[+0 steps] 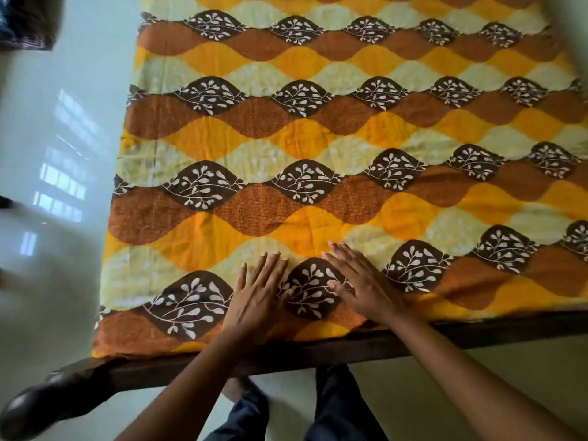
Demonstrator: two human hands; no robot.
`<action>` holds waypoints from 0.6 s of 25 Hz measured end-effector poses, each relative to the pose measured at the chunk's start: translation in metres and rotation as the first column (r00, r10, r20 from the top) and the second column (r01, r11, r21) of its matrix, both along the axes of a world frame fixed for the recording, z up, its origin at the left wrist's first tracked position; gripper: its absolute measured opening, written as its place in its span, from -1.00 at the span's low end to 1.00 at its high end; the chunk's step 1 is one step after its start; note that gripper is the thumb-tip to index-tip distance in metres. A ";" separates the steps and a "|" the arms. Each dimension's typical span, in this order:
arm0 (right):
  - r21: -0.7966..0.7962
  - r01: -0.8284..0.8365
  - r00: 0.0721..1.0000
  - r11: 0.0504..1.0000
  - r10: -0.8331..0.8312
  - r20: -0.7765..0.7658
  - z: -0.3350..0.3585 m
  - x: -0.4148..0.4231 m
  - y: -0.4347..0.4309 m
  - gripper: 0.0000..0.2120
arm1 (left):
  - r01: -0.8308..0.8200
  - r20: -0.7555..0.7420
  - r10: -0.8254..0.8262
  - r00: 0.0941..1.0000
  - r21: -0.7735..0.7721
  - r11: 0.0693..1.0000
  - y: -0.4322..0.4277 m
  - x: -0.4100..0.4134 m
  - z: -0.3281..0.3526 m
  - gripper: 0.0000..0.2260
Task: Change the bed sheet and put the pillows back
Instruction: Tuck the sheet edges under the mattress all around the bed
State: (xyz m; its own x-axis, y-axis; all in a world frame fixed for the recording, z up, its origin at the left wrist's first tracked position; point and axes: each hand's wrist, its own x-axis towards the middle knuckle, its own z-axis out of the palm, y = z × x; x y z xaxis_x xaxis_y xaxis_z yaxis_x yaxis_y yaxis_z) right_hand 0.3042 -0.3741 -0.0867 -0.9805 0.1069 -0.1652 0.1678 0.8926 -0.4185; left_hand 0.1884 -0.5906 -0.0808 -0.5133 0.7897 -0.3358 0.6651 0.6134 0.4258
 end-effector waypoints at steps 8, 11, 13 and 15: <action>0.000 0.007 0.998 1.000 -0.007 -0.054 -0.017 -0.033 0.195 -0.48 | 0.006 -0.172 0.005 0.985 0.063 0.998 0.190 0.016 -0.029 -0.43; 0.053 -0.086 0.992 0.995 0.090 -0.085 -0.021 -0.083 0.270 -0.46 | 0.063 -0.229 -0.053 0.972 0.036 0.997 0.252 0.024 -0.038 -0.45; 0.159 -0.155 0.985 0.975 0.164 -0.045 -0.021 -0.122 0.307 -0.40 | 0.082 -0.259 -0.078 0.963 0.005 0.997 0.263 0.031 -0.044 -0.44; 0.215 -0.158 0.987 0.964 0.159 0.011 -0.028 -0.151 0.327 -0.32 | 0.098 -0.278 -0.096 0.956 -0.008 0.995 0.259 0.037 -0.047 -0.44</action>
State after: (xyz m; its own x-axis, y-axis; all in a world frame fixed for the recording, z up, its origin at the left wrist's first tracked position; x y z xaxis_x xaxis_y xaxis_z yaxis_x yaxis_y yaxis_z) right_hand 0.1531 -0.0470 -0.1149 -0.9887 -0.0180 -0.1488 0.0146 0.9766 -0.2148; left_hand 0.2257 -0.3320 -0.1276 -0.5064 0.8420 -0.1859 0.8141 0.5380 0.2188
